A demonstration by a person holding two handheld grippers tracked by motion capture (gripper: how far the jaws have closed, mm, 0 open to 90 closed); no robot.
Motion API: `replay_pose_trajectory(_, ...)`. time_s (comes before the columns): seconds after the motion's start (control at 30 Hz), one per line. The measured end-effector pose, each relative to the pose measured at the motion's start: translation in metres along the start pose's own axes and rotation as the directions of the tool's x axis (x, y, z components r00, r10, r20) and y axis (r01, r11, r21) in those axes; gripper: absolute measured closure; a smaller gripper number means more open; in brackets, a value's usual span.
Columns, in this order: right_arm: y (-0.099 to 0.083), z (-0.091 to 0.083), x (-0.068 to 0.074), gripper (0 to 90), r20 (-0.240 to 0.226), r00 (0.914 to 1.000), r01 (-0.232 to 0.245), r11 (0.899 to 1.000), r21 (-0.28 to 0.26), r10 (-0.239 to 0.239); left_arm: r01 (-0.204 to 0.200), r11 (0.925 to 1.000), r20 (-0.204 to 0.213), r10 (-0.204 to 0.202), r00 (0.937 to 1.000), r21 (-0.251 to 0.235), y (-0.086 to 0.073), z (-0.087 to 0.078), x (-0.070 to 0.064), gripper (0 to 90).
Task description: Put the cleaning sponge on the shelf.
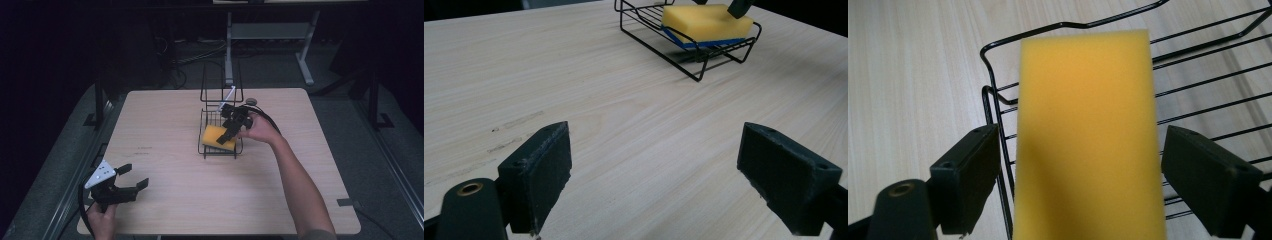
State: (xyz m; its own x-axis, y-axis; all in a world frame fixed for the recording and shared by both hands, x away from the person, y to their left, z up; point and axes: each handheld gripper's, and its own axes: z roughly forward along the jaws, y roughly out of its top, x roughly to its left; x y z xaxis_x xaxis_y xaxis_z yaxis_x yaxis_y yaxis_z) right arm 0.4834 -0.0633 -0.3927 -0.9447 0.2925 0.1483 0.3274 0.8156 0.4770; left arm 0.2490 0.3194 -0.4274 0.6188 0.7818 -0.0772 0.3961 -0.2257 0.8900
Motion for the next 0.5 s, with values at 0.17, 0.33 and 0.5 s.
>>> replay_pose_trajectory(0.17,-0.001,-0.002,-0.001,15.7,0.000,1.0000,-0.001,1.000,-0.006,0.001,0.001,1.0000,0.000,-0.001,1.0000,0.000,0.000,0.001,0.000,13.4)
replay_pose_trajectory(0.33,-0.003,-0.006,0.000,15.5,0.006,0.9999,-0.014,1.000,-0.003,0.014,0.011,0.9999,0.001,-0.011,0.9999,0.007,0.000,0.003,0.000,13.4)
replay_pose_trajectory(0.5,-0.007,-0.011,-0.001,15.5,0.010,0.9998,-0.020,1.000,-0.002,0.020,0.002,1.0000,0.002,-0.002,1.0000,0.007,0.000,0.003,-0.001,13.4)
